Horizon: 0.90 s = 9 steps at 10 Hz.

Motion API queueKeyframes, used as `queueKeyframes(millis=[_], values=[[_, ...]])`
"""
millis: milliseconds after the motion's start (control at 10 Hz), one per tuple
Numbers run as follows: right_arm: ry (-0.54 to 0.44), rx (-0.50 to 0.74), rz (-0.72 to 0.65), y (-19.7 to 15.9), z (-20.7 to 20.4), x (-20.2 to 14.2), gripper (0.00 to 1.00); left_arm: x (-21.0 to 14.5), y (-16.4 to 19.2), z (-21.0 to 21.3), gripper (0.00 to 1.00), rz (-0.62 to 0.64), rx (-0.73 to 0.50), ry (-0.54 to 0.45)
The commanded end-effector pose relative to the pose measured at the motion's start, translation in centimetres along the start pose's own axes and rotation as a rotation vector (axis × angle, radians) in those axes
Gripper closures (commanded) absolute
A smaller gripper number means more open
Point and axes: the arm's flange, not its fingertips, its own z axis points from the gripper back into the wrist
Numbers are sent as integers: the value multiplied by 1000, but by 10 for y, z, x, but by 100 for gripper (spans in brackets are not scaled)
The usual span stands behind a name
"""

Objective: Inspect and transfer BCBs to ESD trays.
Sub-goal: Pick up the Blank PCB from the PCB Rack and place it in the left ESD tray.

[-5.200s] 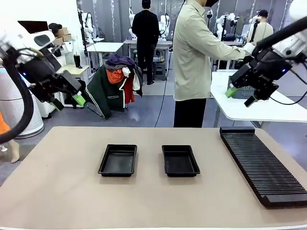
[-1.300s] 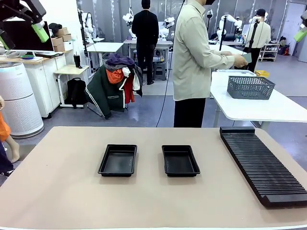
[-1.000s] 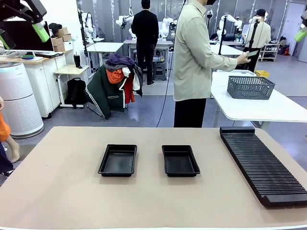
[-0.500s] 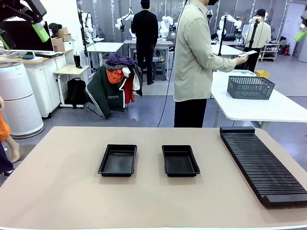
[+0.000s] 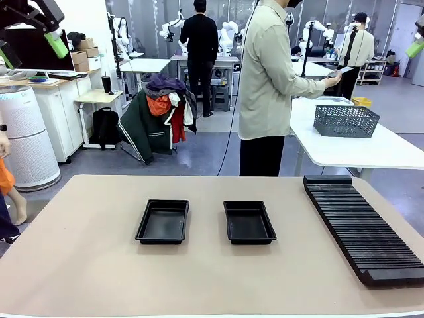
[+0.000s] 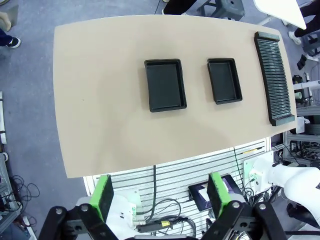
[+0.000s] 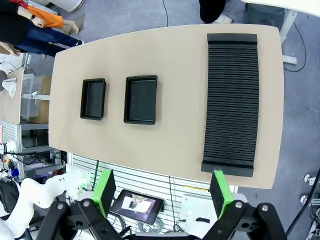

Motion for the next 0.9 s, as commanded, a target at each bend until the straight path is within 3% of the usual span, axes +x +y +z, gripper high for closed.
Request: queueKeyframes(millis=[0,800], values=[[0,0,0,0,0,0,0,0,2,0,0,5,1,1],[0,0,0,0,0,0,0,0,2,0,0,5,1,1]])
